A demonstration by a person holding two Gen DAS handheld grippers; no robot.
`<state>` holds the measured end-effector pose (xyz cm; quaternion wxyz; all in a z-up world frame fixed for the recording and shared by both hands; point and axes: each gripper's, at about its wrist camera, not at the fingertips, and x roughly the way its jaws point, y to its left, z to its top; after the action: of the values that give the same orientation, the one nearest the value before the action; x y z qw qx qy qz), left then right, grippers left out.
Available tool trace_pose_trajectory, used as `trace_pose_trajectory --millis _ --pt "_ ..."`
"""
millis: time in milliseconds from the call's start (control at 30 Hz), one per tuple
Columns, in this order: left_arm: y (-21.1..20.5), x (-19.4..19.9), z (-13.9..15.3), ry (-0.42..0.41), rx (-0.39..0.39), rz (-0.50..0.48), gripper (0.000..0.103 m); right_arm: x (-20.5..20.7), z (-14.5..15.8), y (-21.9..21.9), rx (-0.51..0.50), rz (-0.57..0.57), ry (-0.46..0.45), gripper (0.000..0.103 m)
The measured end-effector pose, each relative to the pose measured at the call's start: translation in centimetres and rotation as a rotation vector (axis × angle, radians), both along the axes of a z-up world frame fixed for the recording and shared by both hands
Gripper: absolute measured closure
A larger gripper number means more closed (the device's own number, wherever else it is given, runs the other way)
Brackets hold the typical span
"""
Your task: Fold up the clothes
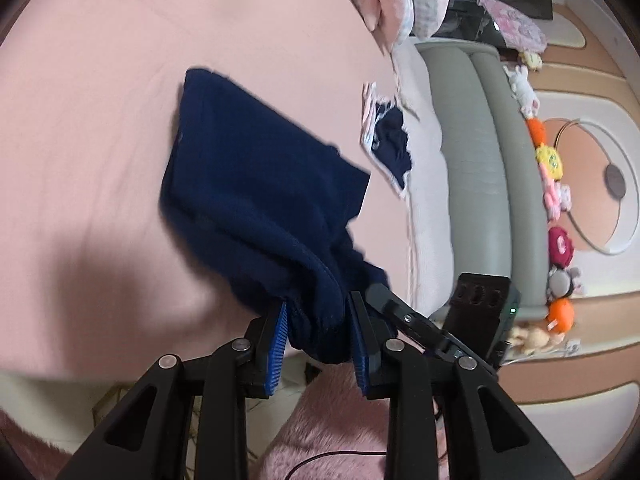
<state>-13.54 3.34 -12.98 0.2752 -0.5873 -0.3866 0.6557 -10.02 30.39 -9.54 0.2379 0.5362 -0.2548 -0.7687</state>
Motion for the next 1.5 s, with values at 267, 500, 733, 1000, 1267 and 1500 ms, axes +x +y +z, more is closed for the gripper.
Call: trace_pose_trajectory --millis 267,500,733,1000,1267,1500 --pt "-0.9 -5.6 -2.5 -0.002 0.041 0.094 0.075 -7.5 -1.9 1.9 0.05 -0.138 0.01 0.08" --pt "-0.5 -5.9 -4.3 -0.011 0.088 0.09 0.075 -3.2 3.0 0.8 0.418 0.024 0.315 0.059" --pt "-1.1 -6.2 -5.5 -0.04 0.141 0.101 0.075 1.8 2.5 -4.9 0.631 0.321 0.475 0.039" --pt "-1.3 -5.9 -4.4 -0.002 0.071 0.056 0.075 0.4 -1.2 -8.4 0.636 0.536 0.425 0.074" --pt "-3.4 -4.1 1.6 0.304 -0.23 0.026 0.058 -6.4 -1.9 -2.5 0.406 0.177 0.241 0.089" --pt "-1.2 -3.1 3.2 0.58 -0.446 -0.152 0.058 -6.4 -2.3 0.7 0.331 0.053 0.182 0.072"
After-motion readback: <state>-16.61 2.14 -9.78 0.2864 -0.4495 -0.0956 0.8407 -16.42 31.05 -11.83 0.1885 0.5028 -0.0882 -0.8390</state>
